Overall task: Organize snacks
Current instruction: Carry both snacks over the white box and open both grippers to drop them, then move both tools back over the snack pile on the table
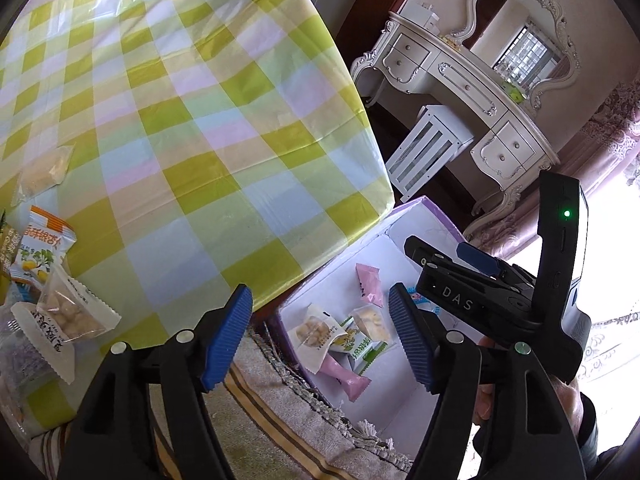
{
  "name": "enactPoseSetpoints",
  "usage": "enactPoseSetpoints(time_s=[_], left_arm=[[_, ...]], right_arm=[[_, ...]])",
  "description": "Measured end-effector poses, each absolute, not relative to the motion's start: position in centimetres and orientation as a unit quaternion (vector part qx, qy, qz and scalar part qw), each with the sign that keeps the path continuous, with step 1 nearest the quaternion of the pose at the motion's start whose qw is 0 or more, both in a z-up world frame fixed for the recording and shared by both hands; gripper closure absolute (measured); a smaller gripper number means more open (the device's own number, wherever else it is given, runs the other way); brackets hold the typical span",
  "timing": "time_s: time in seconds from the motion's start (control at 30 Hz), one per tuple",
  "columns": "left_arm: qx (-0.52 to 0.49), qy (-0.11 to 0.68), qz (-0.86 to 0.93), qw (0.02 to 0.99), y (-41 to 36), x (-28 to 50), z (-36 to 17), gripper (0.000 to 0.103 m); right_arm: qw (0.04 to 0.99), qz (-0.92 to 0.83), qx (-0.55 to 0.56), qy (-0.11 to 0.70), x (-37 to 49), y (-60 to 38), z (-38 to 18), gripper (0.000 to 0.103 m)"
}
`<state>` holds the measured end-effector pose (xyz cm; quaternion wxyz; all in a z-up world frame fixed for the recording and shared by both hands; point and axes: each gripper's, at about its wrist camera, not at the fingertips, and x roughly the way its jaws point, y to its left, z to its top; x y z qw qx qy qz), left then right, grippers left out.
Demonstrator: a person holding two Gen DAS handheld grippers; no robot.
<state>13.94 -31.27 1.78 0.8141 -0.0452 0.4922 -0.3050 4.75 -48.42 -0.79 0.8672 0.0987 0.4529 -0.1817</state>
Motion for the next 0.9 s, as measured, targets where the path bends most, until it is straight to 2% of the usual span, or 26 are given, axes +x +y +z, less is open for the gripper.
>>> enactPoseSetpoints(time_s=[0.37, 0.9], left_arm=[[-0.09, 0.462, -0.245, 0.848, -24.0, 13.8, 3.1, 0.034], [-0.177, 0.397, -0.083, 0.897, -7.2, 12.9, 4.9, 0.034]], right_arm=[[0.875, -0.113, 0.102, 0.46, 5.7, -43.8, 0.5, 0.026], [0.885, -0.046, 0.064, 0.458, 7.8, -36.0, 1.7, 0.026]])
